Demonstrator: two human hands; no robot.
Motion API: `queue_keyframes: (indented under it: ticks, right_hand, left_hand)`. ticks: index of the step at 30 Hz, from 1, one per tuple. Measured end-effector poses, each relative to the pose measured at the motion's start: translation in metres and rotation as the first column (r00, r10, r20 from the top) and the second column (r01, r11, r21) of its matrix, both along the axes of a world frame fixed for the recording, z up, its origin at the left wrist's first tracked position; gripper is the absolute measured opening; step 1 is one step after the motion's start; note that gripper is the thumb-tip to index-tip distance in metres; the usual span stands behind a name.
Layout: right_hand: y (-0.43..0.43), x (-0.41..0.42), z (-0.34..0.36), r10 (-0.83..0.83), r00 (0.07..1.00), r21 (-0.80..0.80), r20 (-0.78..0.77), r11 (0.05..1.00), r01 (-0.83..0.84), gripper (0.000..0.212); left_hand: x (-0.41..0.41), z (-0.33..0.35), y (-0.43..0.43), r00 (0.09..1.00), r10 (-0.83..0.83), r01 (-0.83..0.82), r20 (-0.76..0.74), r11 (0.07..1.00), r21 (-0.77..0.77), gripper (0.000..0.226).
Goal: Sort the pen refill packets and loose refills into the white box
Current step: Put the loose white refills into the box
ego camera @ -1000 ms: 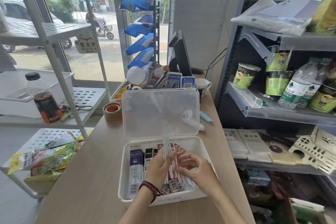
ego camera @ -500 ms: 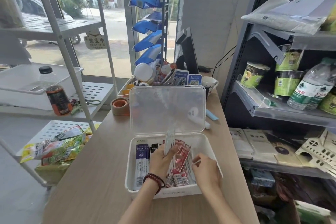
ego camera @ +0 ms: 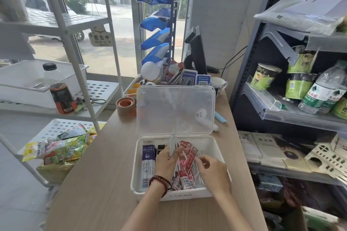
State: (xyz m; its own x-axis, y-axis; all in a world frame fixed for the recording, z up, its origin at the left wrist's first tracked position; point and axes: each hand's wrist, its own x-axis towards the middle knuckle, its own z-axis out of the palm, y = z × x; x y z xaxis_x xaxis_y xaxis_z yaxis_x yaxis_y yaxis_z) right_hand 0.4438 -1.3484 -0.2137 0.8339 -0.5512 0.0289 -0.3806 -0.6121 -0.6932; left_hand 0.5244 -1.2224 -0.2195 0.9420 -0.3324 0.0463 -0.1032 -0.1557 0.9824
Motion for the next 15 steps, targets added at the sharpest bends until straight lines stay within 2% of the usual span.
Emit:
queue_keyframes:
  ticks: [4,8,12,15]
  right_hand:
    - [0.001,-0.01,0.01,0.16,0.987,0.125,0.016,0.979,-0.16,0.03]
    - [0.002,-0.01,0.012,0.13,0.989,0.197,0.074,0.97,-0.142,0.029]
    - [0.002,-0.011,0.012,0.139,0.988,0.205,0.066,0.967,-0.15,0.027]
    - [0.0,-0.012,0.01,0.147,0.988,0.167,0.04,0.974,-0.152,0.029]
  left_hand:
    - [0.001,0.0,0.001,1.0,-0.016,0.016,0.019,1.0,0.001,0.027]
    - [-0.001,0.001,0.002,0.995,-0.092,0.092,0.033,0.996,0.012,0.05]
    - [-0.009,0.009,0.001,0.983,-0.186,0.186,0.011,0.982,-0.014,0.024]
    - [-0.009,0.009,0.0,0.983,-0.185,0.186,0.006,0.983,-0.011,0.022]
